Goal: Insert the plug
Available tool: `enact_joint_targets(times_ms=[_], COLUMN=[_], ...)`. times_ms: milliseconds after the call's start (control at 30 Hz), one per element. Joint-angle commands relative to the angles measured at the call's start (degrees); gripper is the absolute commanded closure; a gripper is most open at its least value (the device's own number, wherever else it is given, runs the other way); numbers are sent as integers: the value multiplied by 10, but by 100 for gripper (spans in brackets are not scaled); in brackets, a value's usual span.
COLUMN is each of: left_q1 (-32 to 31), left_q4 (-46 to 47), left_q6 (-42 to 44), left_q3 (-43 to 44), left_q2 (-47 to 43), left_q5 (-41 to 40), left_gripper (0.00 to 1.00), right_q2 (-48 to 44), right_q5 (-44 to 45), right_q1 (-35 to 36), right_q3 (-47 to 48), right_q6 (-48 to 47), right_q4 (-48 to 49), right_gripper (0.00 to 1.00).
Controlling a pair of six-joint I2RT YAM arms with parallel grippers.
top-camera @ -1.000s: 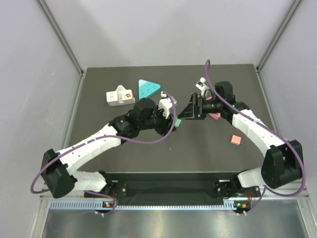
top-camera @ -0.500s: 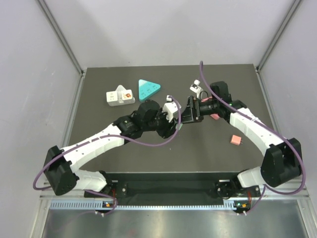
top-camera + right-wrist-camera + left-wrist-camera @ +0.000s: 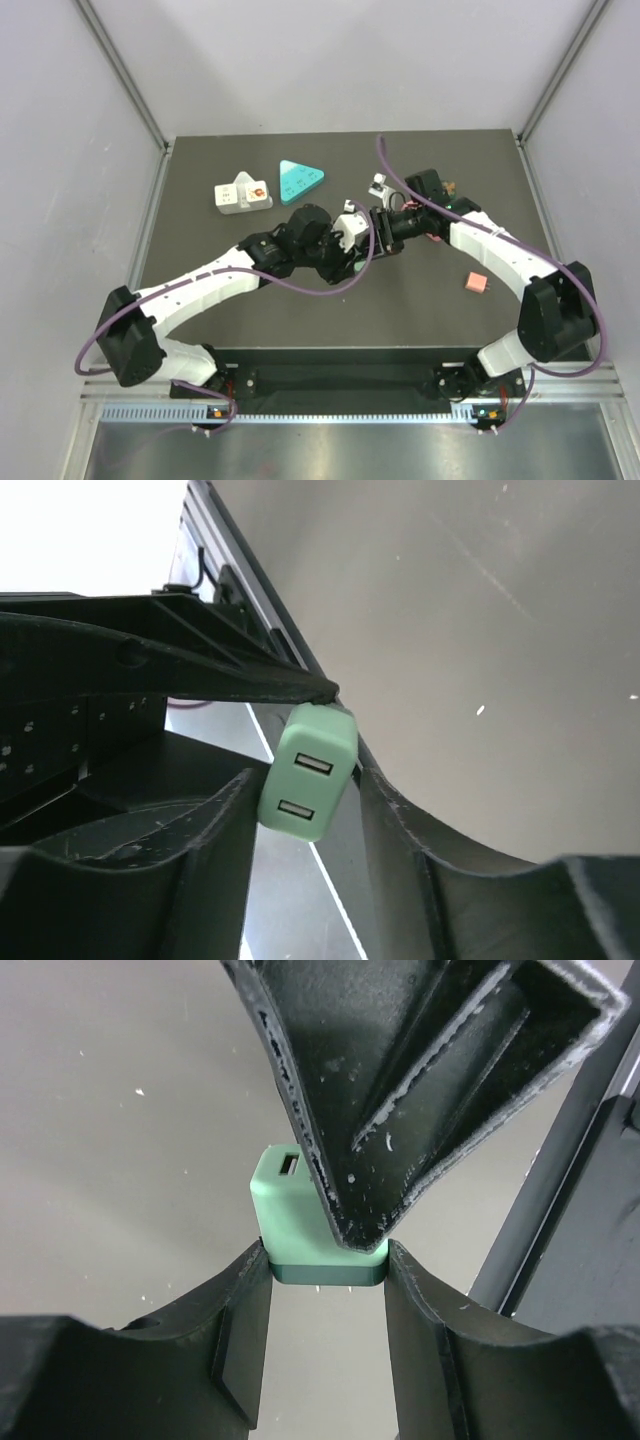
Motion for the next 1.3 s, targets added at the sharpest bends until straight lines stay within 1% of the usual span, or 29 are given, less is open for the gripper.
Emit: enact_joint_targets(times_ms=[0, 100, 133, 167, 200, 233, 267, 300, 333, 400, 467, 567, 600, 667, 733, 767, 833, 867, 933, 967, 1033, 1067, 1100, 1133, 1167, 1200, 1233, 1267], left_q1=[-5, -5, -5, -5, -5, -5, -5, -4, -4, -4, -3, 2, 8, 18, 41, 48, 67, 72, 94, 104, 148, 165, 200, 218, 234, 262, 275, 287], left_q4=[-4, -4, -4, -3, 1, 5, 17, 25, 33, 57, 64, 76, 80, 84, 78, 73, 52, 42, 14, 5, -17, -43, -60, -74, -100, -108, -113, -118], left_q6=[18, 21, 18, 13, 10, 5, -1, -5, -7, -10, -19, -35, -34, -66, -89, -112, -132, -139, -163, -173, -201, -218, -234, -266, -282, -296, -325, -340], left_q3=[39, 41, 41, 41, 40, 39, 36, 33, 30, 21, 24, 43, 50, 79, 108, 143, 178, 217, 260, 307, 355, 409, 438, 469, 526, 552, 596, 612], left_q2=[4, 3, 1, -1, -3, -3, -3, -4, -4, -2, 4, 26, 45, 65, 105, 119, 166, 182, 234, 252, 312, 357, 381, 405, 451, 474, 493, 511], left_q5=[-9, -17, -30, -37, -44, -63, -72, -83, -102, -121, -150, -166, -189, -209, -248, -263, -308, -326, -383, -397, -398, -398, -392, -382, -369, -359, -353, -337], left_gripper=[100, 99, 92, 79, 51, 40, 35, 31, 26, 22, 20, 21, 21, 25, 29, 30, 34, 34, 35, 35, 36, 36, 36, 36, 36, 36, 32, 31], right_q2=[6, 1, -3, -6, -9, -14, -17, -18, -23, -27, -38, -48, -51, -61, -73, -76, -90, -96, -119, -126, -142, -147, -150, -154, -157, -159, -162, -162], right_q5=[9, 21, 24, 29, 42, 49, 56, 67, 70, 64, 52, 56, 60, 73, 88, 94, 118, 130, 150, 155, 171, 174, 181, 183, 187, 188, 190, 189], right_q1=[9, 8, 7, 5, 3, -8, -16, -24, -45, -67, -96, -129, -136, -157, -168, -169, -169, -168, -168, -169, -166, -165, -164, -161, -160, -158, -157, -157], right_q3=[20, 9, 4, 1, -4, -8, -11, -19, -25, -41, -53, -72, -76, -92, -106, -109, -114, -118, -133, -138, -148, -151, -152, -152, -154, -156, -158, -158], right_q6=[-32, -30, -29, -28, -25, -20, -15, -8, -3, 15, 31, 54, 58, 72, 78, 78, 74, 77, 91, 96, 102, 102, 101, 100, 101, 102, 103, 106], right_q4=[-14, -4, -1, 2, 7, 18, 23, 29, 48, 69, 114, 148, 153, 170, 184, 184, 182, 184, 207, 212, 223, 224, 222, 225, 227, 231, 233, 239], right_gripper=[67, 90, 100, 100, 100, 100, 100, 100, 100, 100, 100, 100, 100, 100, 100, 100, 100, 100, 100, 100, 100, 100, 100, 100, 100, 100, 100, 100])
